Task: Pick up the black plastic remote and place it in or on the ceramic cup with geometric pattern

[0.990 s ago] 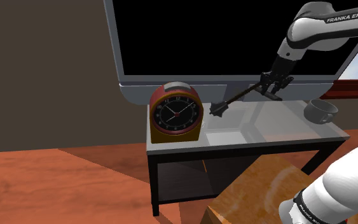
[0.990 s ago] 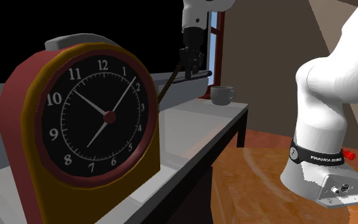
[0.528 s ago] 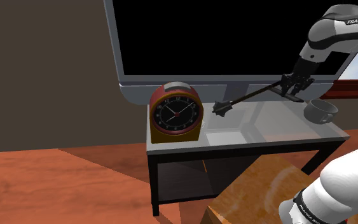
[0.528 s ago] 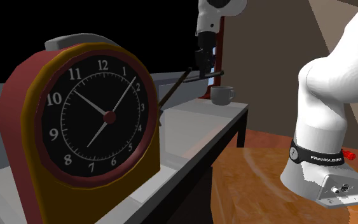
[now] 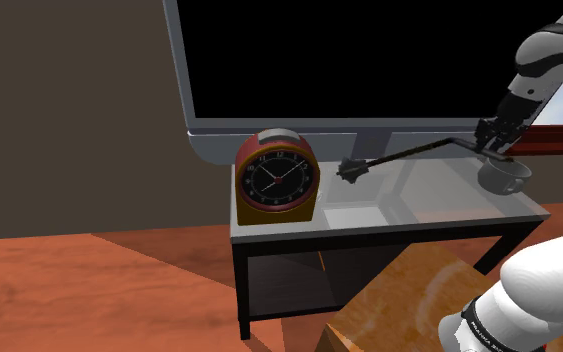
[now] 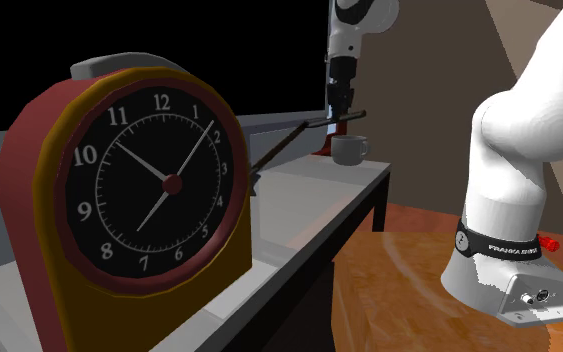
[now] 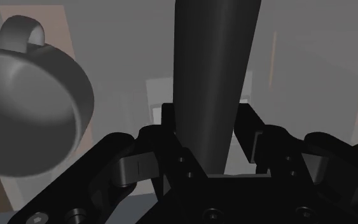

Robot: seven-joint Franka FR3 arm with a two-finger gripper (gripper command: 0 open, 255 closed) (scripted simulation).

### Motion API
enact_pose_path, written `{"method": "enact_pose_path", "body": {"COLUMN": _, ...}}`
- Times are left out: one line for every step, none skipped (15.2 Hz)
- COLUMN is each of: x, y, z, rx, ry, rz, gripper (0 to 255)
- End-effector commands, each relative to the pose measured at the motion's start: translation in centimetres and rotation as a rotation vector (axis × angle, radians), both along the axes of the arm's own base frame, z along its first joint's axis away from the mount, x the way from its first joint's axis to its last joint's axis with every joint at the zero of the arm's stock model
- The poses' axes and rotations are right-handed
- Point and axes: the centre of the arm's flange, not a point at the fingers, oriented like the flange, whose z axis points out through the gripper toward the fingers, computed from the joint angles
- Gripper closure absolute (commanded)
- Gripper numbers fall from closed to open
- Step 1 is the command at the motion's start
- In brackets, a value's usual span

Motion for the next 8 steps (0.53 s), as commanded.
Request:
{"method": "enact_pose_path", "body": {"x": -1.5, "y": -2.2, "z": 0.0, "rx": 0.000, "ry": 0.000, "rz": 0.002, "gripper": 255}}
{"method": "enact_pose_path", "body": {"x": -2.3, "y": -3.2, "z": 0.0, "rx": 0.000, "ry": 0.000, "rz": 0.002, "gripper": 255}}
{"method": "enact_pose_path", "body": {"x": -3.0, "y": -4.3, "z": -0.1, "rx": 0.000, "ry": 0.000, "rz": 0.002, "gripper": 255}}
{"method": "enact_pose_path", "body": {"x": -3.8, "y": -5.4, "z": -0.1, "rx": 0.000, "ry": 0.000, "rz": 0.002, "gripper": 255}}
{"method": "enact_pose_path", "body": {"x": -4.6, "y": -6.4, "z": -0.1, "rx": 0.000, "ry": 0.000, "rz": 0.002, "gripper": 255}}
{"method": "enact_pose_path", "body": {"x": -5.3, "y": -7.5, "z": -0.2, "rx": 0.000, "ry": 0.000, "rz": 0.002, "gripper": 255}}
{"method": "enact_pose_path", "body": {"x": -6.1, "y": -8.6, "z": -0.2, "rx": 0.000, "ry": 0.000, "rz": 0.002, "gripper": 255}}
{"method": "enact_pose_path", "body": {"x": -6.9, "y": -9.7, "z": -0.2, "rx": 0.000, "ry": 0.000, "rz": 0.002, "gripper": 255}}
